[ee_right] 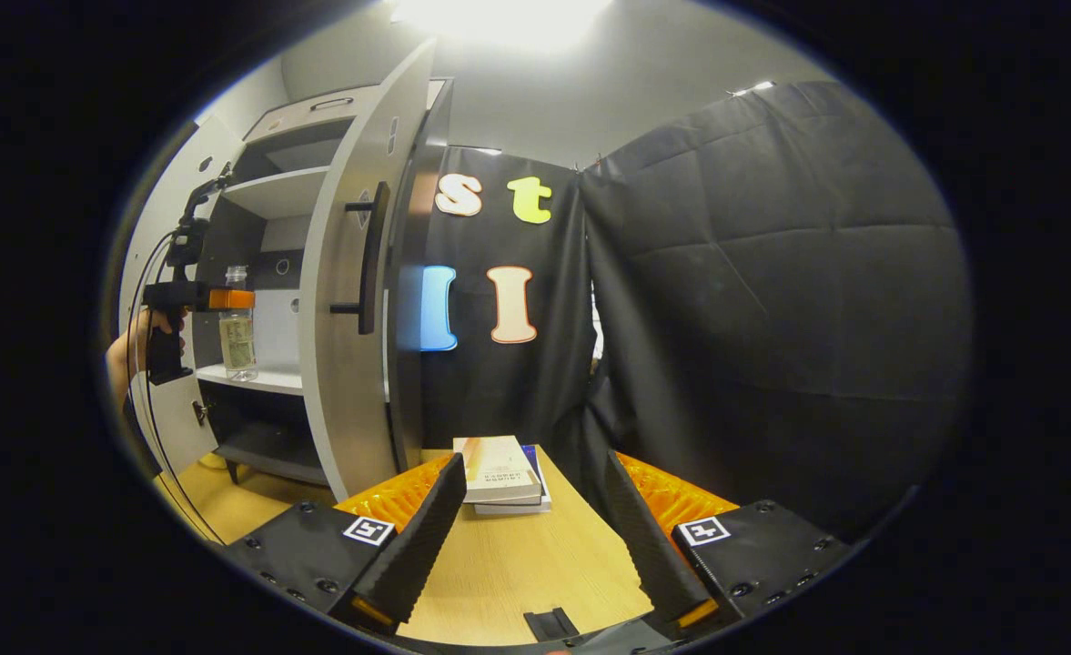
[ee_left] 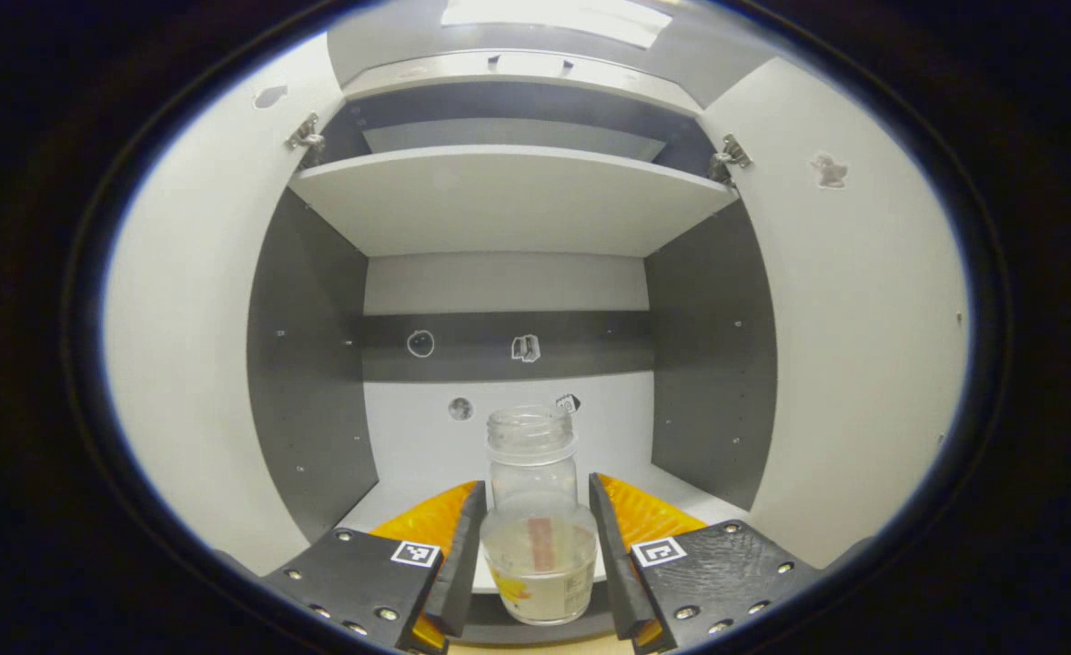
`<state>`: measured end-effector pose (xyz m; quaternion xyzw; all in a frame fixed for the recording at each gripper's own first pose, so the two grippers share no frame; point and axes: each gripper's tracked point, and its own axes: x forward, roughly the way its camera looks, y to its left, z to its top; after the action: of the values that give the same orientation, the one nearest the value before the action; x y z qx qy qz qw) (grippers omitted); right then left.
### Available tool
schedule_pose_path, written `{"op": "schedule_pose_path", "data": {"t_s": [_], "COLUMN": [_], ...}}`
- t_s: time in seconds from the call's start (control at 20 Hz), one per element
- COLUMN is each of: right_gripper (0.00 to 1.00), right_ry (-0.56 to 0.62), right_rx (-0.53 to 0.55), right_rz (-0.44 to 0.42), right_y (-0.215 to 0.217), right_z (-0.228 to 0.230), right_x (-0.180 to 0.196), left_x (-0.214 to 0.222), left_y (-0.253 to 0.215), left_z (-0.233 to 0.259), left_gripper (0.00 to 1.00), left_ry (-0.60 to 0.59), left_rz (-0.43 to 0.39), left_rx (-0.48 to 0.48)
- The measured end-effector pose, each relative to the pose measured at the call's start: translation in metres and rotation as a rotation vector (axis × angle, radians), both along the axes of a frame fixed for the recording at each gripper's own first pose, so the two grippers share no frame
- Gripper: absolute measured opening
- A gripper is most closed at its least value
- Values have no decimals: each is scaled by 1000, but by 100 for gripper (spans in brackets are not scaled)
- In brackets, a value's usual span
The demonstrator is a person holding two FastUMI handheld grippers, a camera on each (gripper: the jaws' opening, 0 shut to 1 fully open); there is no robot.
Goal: Grasp the bottle in the cabinet with the left hand and place it on the coaster, then close the right door with the right hand and the left door with the left hand.
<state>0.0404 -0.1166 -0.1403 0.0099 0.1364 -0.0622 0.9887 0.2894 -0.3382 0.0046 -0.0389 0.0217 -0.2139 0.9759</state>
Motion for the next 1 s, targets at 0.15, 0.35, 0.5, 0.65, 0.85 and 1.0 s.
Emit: {"op": "schedule_pose_path", "data": {"t_s": [0.15, 0.35, 0.5, 0.65, 0.85, 1.0], "right_gripper": [97, 97, 97, 97, 98, 98], "right_ry": [-5, -4, -1, 2, 3, 5], "right_rx": [11, 10, 16, 21, 21, 13], "right_rz": [28, 58, 76, 91, 112, 124], "right_y": [0, 2, 3, 8, 14, 18], "right_z": [2, 0, -2, -3, -5, -9], "right_x": [-5, -17, -25, -32, -40, -45], "left_x": [-21, -49, -68, -84, -102, -114], "left_y": [5, 10, 15, 20, 26, 29], "left_z": [-9, -14, -24, -34, -45, -56], "left_gripper": [60, 63, 61, 61, 61, 61], "left_ry": [13, 7, 2, 8, 4, 6], "left_rz": [10, 17, 22, 28, 34, 34], "left_rx": [17, 11, 23, 23, 28, 24]}}
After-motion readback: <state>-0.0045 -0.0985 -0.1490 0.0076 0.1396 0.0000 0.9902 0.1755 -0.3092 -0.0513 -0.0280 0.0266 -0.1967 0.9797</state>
